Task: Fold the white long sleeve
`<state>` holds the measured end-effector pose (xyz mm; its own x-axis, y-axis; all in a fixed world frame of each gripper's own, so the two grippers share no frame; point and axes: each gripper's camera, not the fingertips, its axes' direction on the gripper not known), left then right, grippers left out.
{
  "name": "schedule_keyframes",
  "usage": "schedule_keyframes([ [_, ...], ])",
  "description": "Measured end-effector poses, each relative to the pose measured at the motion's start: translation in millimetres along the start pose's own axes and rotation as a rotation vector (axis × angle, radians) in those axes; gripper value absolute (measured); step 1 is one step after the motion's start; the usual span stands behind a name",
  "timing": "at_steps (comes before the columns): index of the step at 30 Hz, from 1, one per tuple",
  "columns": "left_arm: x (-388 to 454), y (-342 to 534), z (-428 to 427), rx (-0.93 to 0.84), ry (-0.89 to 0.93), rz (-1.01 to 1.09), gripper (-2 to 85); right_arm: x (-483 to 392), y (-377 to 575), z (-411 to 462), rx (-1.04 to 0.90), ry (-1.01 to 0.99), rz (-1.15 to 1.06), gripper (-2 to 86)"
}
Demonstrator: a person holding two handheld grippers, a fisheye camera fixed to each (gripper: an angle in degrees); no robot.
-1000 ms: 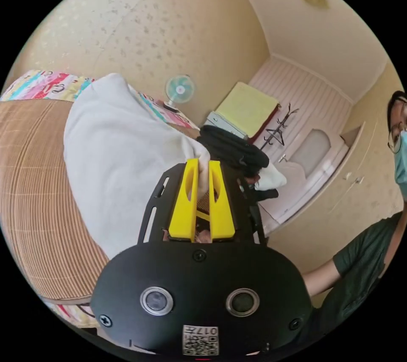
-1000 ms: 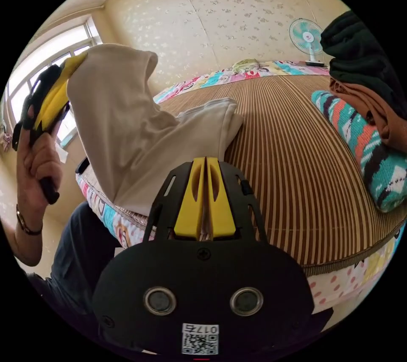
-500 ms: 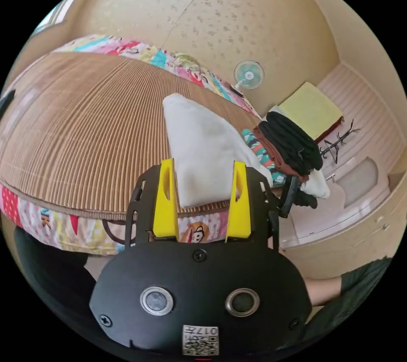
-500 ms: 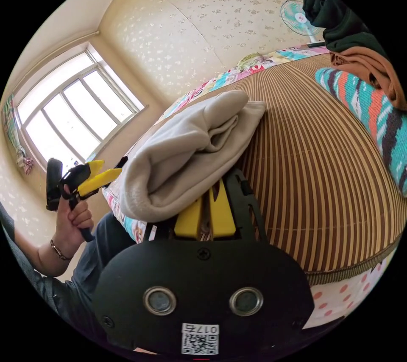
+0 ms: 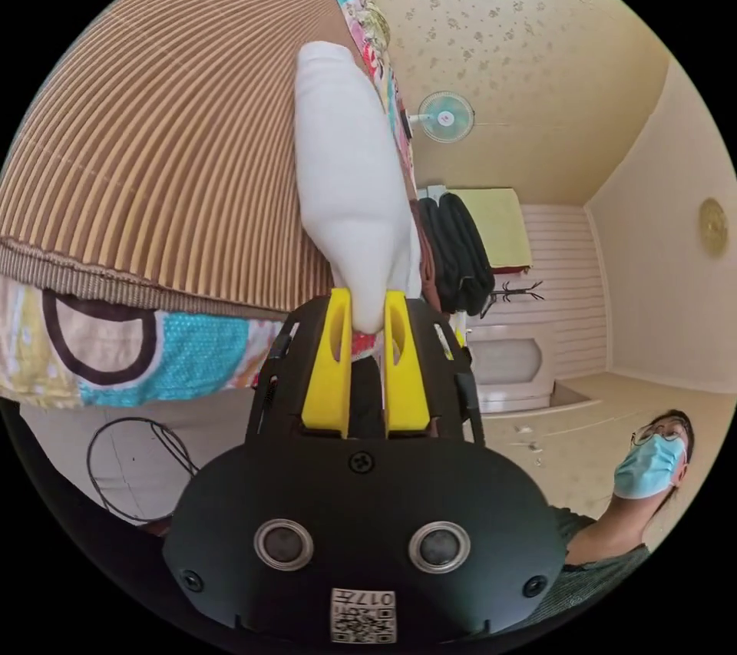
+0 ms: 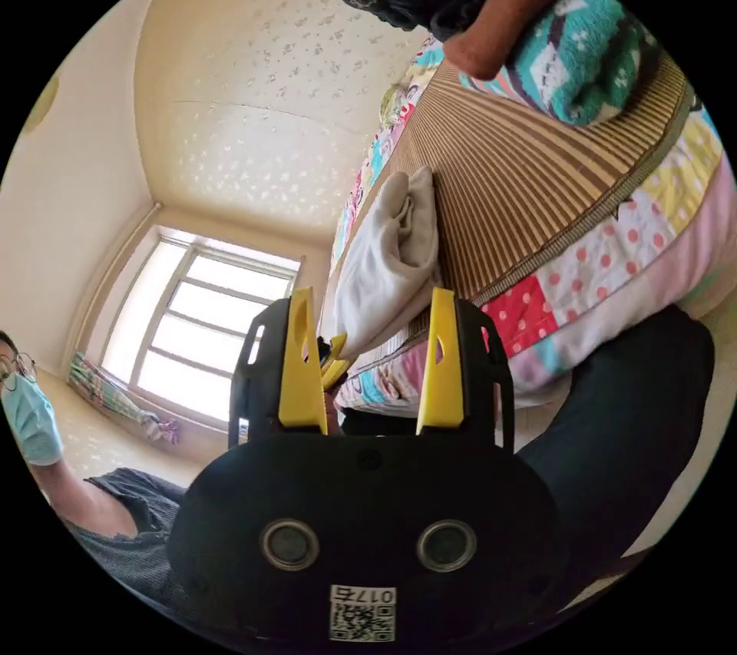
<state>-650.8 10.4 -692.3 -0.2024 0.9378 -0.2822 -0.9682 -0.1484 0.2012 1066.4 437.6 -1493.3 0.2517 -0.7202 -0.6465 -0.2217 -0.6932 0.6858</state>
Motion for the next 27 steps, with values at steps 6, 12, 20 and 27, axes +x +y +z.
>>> schedule_keyframes([
  [6,67,75,16,-0.189,-0.074,0.21,6.5,37,14,43,-0.131,-0.357,0.193,25.0],
  [12,119,137,-23,-0.138,-0.066,0.387,8.2,12,-14,73,-0.216,-0.424,0.051,21.0],
  [20,181,173,-94,-0.014,-0.436,0.571,11.9,-151,-120,-66,0.093,-0.488,-0.499,17.2],
  [27,165,163,-135,0.039,-0.461,0.397,12.4,-178,-245,-246,0.431,-0.216,-0.482,13.6],
])
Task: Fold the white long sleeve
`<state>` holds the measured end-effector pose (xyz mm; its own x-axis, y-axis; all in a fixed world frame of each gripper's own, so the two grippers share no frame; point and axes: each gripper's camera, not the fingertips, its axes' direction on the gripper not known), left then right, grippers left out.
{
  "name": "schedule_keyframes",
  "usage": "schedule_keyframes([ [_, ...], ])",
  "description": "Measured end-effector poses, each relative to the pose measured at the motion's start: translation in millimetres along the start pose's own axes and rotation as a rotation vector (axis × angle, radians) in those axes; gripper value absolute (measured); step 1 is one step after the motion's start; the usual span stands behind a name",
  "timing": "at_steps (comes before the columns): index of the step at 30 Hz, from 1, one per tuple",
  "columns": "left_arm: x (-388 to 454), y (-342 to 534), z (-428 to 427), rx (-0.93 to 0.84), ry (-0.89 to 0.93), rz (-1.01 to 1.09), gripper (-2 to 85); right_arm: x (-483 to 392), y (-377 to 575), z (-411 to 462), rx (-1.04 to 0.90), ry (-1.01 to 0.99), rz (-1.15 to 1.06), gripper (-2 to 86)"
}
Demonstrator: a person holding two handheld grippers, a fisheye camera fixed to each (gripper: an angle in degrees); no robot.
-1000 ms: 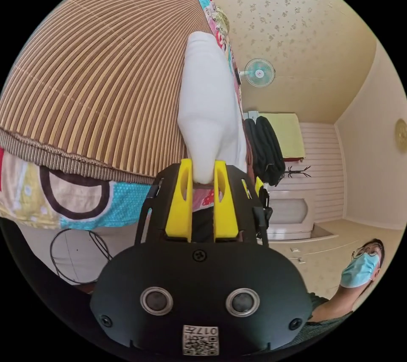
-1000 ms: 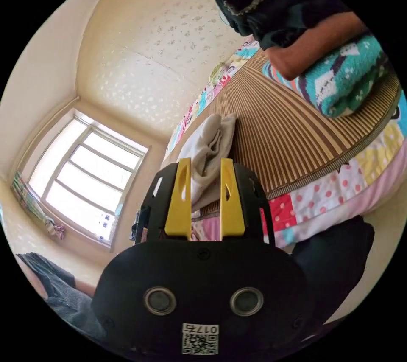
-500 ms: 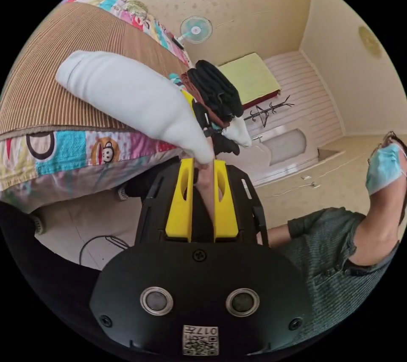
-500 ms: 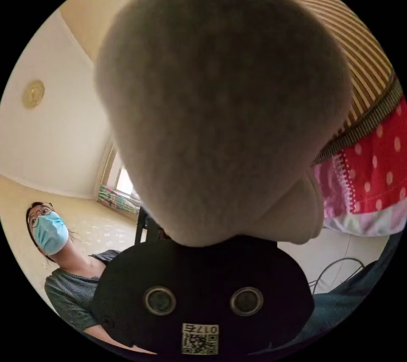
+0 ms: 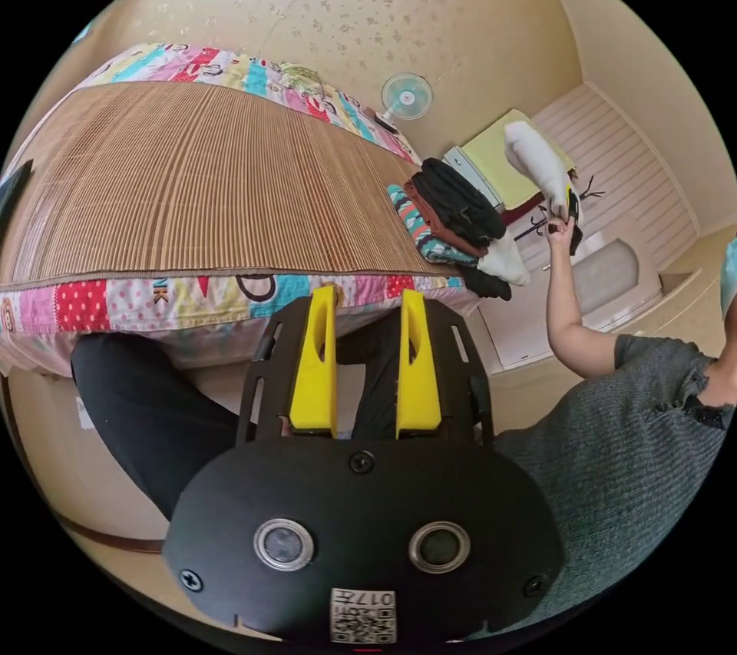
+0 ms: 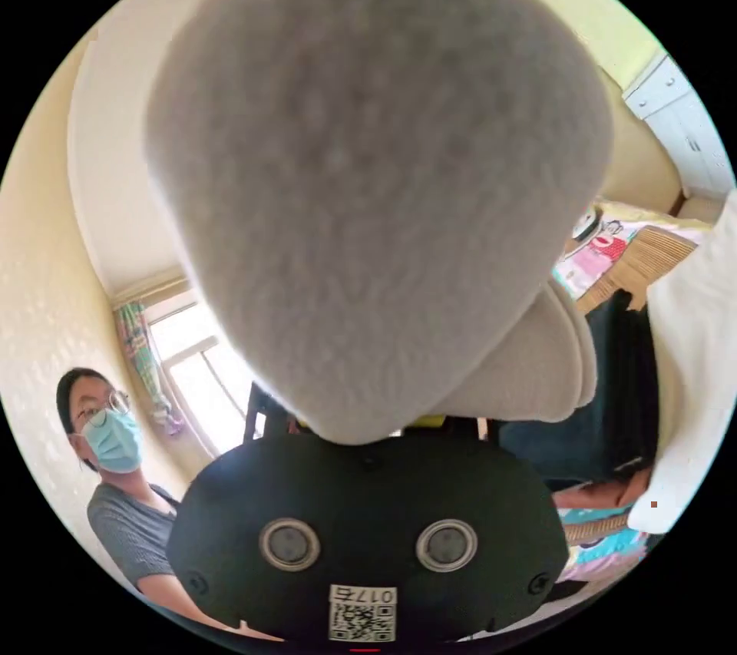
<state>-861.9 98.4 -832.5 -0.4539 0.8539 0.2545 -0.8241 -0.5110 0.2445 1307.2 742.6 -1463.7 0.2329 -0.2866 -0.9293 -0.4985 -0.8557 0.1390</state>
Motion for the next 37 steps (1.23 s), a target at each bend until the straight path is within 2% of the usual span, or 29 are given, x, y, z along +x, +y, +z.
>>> schedule_keyframes([
  [1,-6,-1,-2,0.003,-0.005,-0.029,12.5,12,-6,-10,0.015,0.054,0.029,13.3],
  [4,-17,-2,-7,0.026,0.003,-0.096,12.7,75,-3,-64,0.1,0.404,0.219,11.2],
  [6,-23,-3,-9,0.039,0.013,-0.135,12.8,106,23,-99,0.036,0.856,0.375,9.9],
  [8,-29,-5,-15,0.053,0.018,-0.172,13.4,111,56,-123,0.041,1.024,0.476,9.8],
  [11,-36,-6,-21,0.065,-0.011,-0.211,13.4,89,119,-152,0.143,0.865,0.437,7.1],
  [16,-42,-12,-26,0.066,-0.029,-0.231,12.0,45,227,-156,0.179,0.894,0.435,1.5],
  [19,-36,-17,-35,0.116,-0.062,-0.192,6.8,32,269,-137,0.16,0.852,0.416,0.7],
  [22,-33,-20,-46,0.176,-0.107,-0.152,0.4,39,270,-83,-0.044,0.706,0.403,0.5],
  [25,-38,-20,-56,0.21,-0.19,-0.166,-0.4,40,269,3,-0.3,0.508,0.396,0.3],
  [27,-47,-18,-65,0.237,-0.237,-0.176,-0.3,36,289,82,-0.541,0.278,0.423,0.3],
  [30,-73,-11,-84,0.281,-0.387,-0.249,0.8,23,320,162,-0.826,0.102,0.414,0.2],
  [33,-113,-8,-113,0.371,-0.545,-0.322,5.0,7,335,205,-0.978,0.08,0.36,0.2],
  [37,-201,-44,-146,0.285,-0.748,-0.399,11.2,-4,326,212,-1.015,0.107,0.323,0.2],
])
